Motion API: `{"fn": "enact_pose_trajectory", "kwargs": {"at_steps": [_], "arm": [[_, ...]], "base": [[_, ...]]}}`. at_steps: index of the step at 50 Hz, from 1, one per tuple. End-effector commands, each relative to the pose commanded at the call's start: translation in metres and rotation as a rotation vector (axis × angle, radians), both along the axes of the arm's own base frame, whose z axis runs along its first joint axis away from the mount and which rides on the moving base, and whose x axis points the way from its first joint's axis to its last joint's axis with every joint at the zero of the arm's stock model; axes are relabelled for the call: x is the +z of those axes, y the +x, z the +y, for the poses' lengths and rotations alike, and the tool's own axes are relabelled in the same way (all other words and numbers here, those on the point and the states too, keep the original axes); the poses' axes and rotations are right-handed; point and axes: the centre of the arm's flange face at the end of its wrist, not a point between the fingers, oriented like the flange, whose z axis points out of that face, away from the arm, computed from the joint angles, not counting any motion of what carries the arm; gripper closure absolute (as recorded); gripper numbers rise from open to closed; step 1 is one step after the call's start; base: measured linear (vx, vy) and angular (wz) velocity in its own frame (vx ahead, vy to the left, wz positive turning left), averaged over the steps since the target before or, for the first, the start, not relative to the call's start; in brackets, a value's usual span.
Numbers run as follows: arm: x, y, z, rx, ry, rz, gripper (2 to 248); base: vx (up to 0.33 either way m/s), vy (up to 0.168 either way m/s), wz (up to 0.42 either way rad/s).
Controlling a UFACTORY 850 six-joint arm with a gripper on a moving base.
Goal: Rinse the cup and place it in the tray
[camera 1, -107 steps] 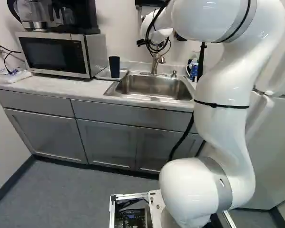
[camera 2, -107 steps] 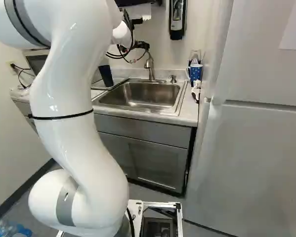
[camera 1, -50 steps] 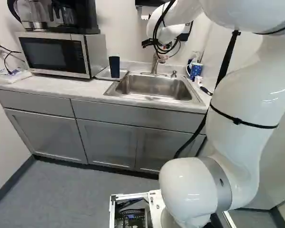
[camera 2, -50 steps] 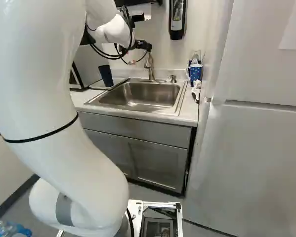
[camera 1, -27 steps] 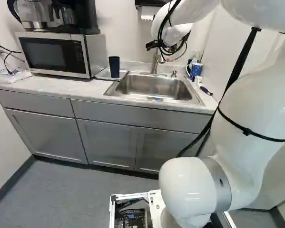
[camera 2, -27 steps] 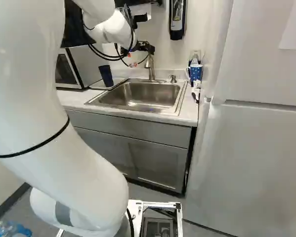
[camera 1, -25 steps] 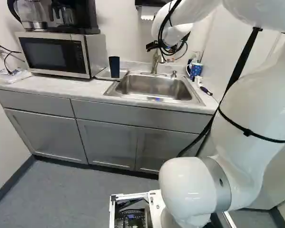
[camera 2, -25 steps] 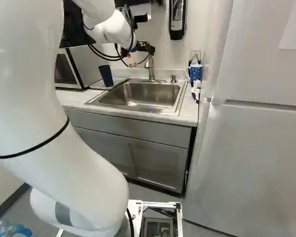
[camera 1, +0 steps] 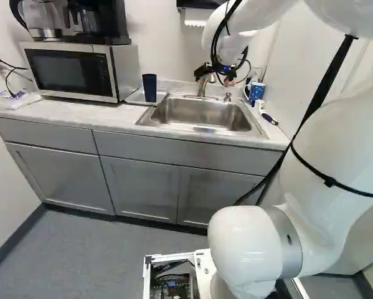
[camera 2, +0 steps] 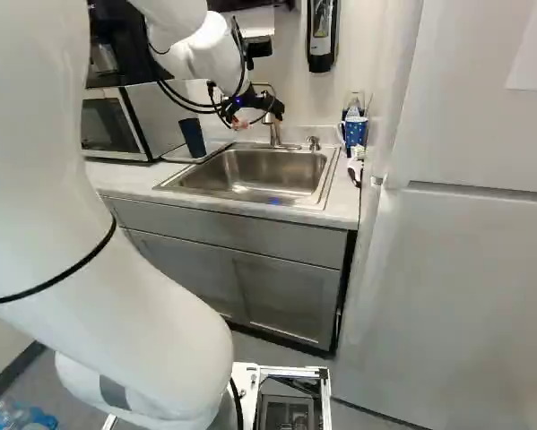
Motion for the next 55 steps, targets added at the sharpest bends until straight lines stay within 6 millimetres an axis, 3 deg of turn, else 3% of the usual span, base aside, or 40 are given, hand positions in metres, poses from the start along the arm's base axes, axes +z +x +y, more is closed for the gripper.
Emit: {"fn": "enact_pose_trajectory", "kwargs": {"at_steps": [22, 55], "arm": [[-0.014, -0.017, -0.001, 0.001, -0.01, 0.233, 3], [-0.014, -0.017, -0.001, 0.001, -0.01, 0.232, 3]], "base": [[0.0, 0.0, 0.0], [0.0, 0.0, 0.0]]}}
